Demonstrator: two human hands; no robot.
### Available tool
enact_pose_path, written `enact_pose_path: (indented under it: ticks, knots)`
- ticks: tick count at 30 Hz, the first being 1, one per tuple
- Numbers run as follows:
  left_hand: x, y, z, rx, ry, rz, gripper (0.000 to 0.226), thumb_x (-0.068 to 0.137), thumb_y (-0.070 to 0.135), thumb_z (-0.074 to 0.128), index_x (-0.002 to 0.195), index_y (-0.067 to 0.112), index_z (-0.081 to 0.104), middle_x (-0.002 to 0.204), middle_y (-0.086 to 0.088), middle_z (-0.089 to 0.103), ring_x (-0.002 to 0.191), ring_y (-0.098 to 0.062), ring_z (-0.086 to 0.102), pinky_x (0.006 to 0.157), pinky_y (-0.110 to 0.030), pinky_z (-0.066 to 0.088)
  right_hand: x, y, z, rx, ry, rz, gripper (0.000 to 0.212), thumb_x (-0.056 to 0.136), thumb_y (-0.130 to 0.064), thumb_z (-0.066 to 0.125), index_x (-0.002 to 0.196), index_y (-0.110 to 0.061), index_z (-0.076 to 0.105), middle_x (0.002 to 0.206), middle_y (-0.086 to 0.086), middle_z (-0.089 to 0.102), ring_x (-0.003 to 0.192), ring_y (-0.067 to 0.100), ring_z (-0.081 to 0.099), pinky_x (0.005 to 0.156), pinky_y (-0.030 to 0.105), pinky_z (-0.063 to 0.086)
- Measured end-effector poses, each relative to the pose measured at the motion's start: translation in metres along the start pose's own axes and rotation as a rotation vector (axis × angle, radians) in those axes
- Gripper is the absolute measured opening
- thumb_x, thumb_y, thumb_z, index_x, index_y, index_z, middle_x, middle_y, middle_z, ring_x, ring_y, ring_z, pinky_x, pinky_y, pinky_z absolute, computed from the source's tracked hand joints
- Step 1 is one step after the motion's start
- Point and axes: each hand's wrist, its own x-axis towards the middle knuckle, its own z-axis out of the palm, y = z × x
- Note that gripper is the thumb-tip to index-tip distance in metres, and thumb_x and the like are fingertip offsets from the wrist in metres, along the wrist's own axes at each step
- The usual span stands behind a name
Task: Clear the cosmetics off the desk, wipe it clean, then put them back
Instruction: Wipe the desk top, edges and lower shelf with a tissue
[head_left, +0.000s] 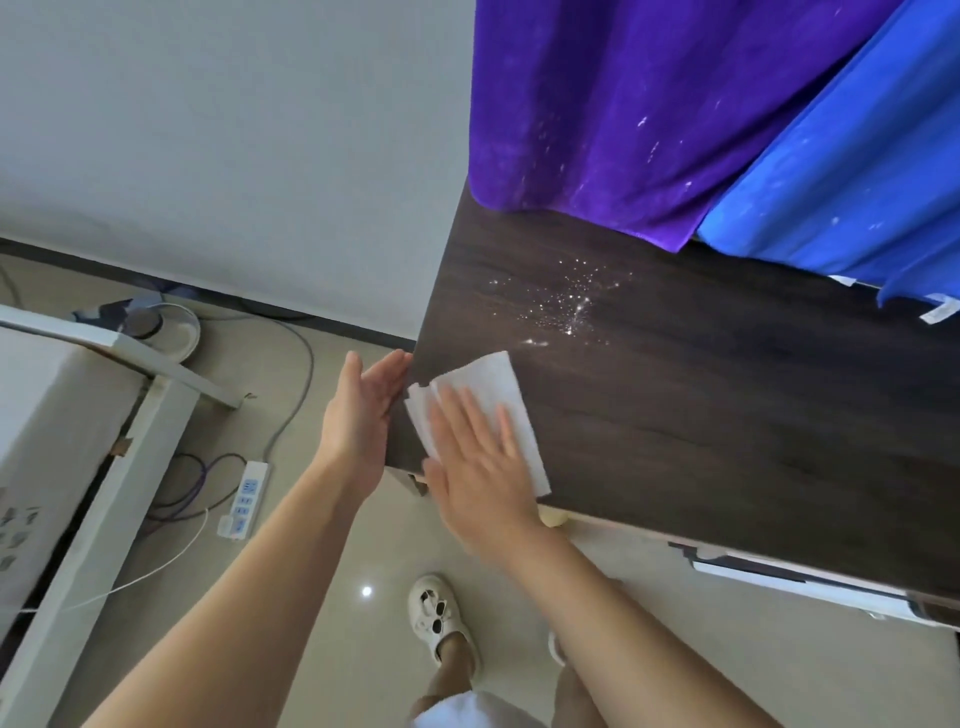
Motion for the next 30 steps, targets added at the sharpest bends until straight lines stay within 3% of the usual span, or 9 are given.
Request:
enact_pose_path:
  ticks: [2, 4, 8, 10, 14, 16, 22, 24, 30]
  knots:
    - [0.002, 0.002, -0.003, -0.016, 0.002, -0.026, 0.054, 0.096, 0.049, 0.021, 0.116, 0.017, 0.060, 0.119, -0.006, 0.064, 0.109, -0.018, 0.060, 0.098, -0.036, 0.041, 0.032, -0.002, -0.010, 0.007, -0.095, -0.228, 0.054, 0.093, -0.034, 0.022, 0.145, -0.022, 0.025, 0.155, -0.003, 0.024, 0.143, 0.015, 0.018, 0.115, 0.043, 0.009]
    - [0.001, 0.002, 0.001, -0.011, 0.000, -0.004, 0.052, 0.098, 0.045, 0.020, 0.115, 0.016, 0.060, 0.116, -0.005, 0.065, 0.103, -0.012, 0.062, 0.091, -0.028, 0.044, 0.068, 0.029, -0.017, 0.034, -0.195, -0.265, 0.052, 0.097, -0.032, 0.022, 0.147, -0.027, 0.009, 0.158, -0.006, 0.007, 0.145, 0.013, 0.002, 0.116, 0.041, -0.003]
    - [0.000, 0.001, 0.021, 0.138, 0.123, 0.055, 0.046, 0.097, 0.039, 0.023, 0.117, 0.019, 0.059, 0.115, 0.007, 0.063, 0.097, -0.001, 0.057, 0.076, -0.019, 0.040, 0.111, 0.113, -0.029, 0.025, -0.194, 0.168, 0.053, 0.100, -0.029, 0.019, 0.148, -0.020, -0.001, 0.159, 0.000, -0.004, 0.145, 0.016, -0.005, 0.116, 0.040, -0.005]
    - [0.003, -0.001, 0.033, 0.345, 0.201, 0.131, 0.043, 0.095, 0.037, 0.024, 0.116, 0.022, 0.058, 0.116, 0.006, 0.061, 0.101, -0.009, 0.055, 0.084, -0.027, 0.041, 0.084, 0.119, -0.028, 0.037, -0.158, 0.229, 0.053, 0.099, -0.033, 0.012, 0.148, -0.015, 0.000, 0.159, 0.002, -0.001, 0.146, 0.018, -0.002, 0.116, 0.039, -0.004]
    - [0.004, -0.018, 0.053, 0.994, 0.419, 0.333, 0.041, 0.095, 0.034, 0.028, 0.130, 0.018, 0.043, 0.130, -0.002, 0.051, 0.117, -0.023, 0.046, 0.089, -0.039, 0.038, -0.025, 0.107, -0.020, -0.013, -0.190, -0.122, 0.056, 0.098, -0.040, 0.005, 0.147, -0.015, 0.017, 0.155, 0.002, 0.017, 0.144, 0.017, 0.011, 0.116, 0.039, 0.006]
    - [0.006, -0.022, 0.057, 1.129, 0.399, 0.398, 0.047, 0.095, 0.033, 0.032, 0.137, 0.012, 0.033, 0.136, -0.006, 0.047, 0.122, -0.025, 0.042, 0.089, -0.040, 0.039, -0.041, 0.143, -0.026, -0.025, -0.204, -0.120, 0.054, 0.098, -0.040, 0.008, 0.147, -0.018, 0.015, 0.154, 0.002, 0.019, 0.144, 0.012, 0.009, 0.117, 0.035, 0.004]
    - [0.010, -0.024, 0.056, 1.211, 0.414, 0.392, 0.046, 0.095, 0.031, 0.032, 0.136, 0.012, 0.031, 0.133, -0.008, 0.048, 0.116, -0.028, 0.046, 0.084, -0.041, 0.042, 0.055, 0.212, -0.043, 0.109, 0.016, 0.887, 0.057, 0.098, -0.029, 0.017, 0.146, -0.005, 0.001, 0.158, 0.011, 0.003, 0.146, 0.023, 0.001, 0.117, 0.047, 0.006]
    - [0.011, -0.023, 0.057, 1.228, 0.419, 0.380, 0.045, 0.096, 0.032, 0.031, 0.136, 0.012, 0.031, 0.133, -0.008, 0.048, 0.116, -0.027, 0.047, 0.084, -0.041, 0.042, 0.100, 0.171, -0.035, 0.153, 0.007, 0.788, 0.058, 0.099, -0.029, 0.020, 0.146, -0.004, -0.001, 0.158, 0.012, 0.000, 0.146, 0.023, -0.002, 0.118, 0.047, 0.002]
    - [0.010, -0.023, 0.059, 1.182, 0.425, 0.358, 0.044, 0.096, 0.028, 0.029, 0.138, 0.014, 0.030, 0.135, -0.007, 0.047, 0.119, -0.026, 0.045, 0.089, -0.041, 0.040, 0.101, 0.071, -0.022, 0.092, -0.203, -0.142, 0.056, 0.099, -0.034, 0.016, 0.146, -0.015, -0.008, 0.157, 0.001, -0.011, 0.144, 0.014, -0.012, 0.119, 0.039, -0.007]
